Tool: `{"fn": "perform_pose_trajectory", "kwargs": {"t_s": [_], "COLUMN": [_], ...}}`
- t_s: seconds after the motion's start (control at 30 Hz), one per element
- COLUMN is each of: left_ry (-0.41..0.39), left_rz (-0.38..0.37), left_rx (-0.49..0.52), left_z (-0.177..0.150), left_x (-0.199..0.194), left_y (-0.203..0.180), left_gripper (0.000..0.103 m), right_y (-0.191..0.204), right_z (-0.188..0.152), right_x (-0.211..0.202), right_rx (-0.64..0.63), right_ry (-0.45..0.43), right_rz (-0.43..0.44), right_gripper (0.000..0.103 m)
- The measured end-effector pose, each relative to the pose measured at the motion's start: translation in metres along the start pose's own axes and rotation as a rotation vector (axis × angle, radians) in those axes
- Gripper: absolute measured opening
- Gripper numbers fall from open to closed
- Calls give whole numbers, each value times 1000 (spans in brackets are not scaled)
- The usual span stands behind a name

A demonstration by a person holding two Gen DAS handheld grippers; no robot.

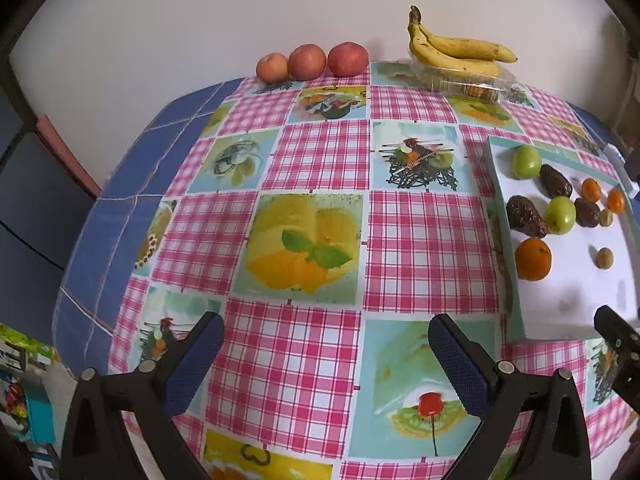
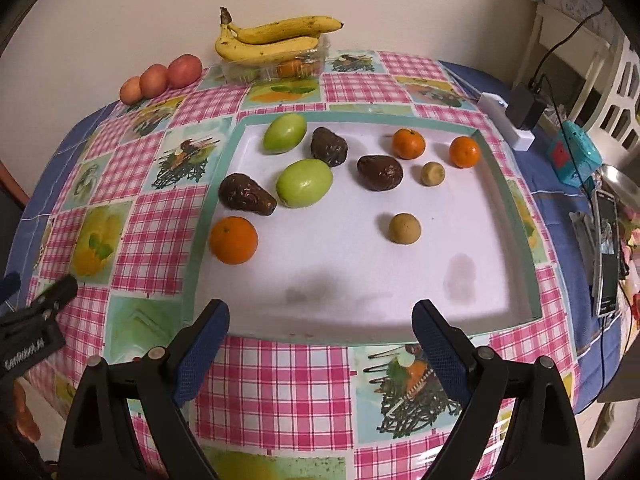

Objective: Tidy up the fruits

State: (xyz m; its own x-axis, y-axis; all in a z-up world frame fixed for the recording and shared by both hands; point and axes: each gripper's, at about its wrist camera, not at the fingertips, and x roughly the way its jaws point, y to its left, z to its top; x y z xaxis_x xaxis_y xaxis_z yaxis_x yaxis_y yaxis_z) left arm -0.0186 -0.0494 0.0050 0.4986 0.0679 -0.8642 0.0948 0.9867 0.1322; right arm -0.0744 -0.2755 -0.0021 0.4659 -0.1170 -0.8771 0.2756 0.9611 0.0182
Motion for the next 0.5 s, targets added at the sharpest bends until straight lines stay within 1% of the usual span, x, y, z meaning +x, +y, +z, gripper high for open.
{"fn": "perform_pose_trajectory", "kwargs": {"t_s": [0.17, 0.5], "left_ry": [-2, 11], "left_rz": [-32, -43], "left_rx": [-16, -2], "left_z": [0, 0], "left_x": [1, 3], "left_y": [2, 1], "left_gripper": [103, 103], "right_y": [1, 3], "right_z": [0, 1], "right_x": [2, 4], "right_rx": [2, 7], "right_ry": [4, 12], "right_rz": [-2, 4], "right_gripper": [93, 93]}}
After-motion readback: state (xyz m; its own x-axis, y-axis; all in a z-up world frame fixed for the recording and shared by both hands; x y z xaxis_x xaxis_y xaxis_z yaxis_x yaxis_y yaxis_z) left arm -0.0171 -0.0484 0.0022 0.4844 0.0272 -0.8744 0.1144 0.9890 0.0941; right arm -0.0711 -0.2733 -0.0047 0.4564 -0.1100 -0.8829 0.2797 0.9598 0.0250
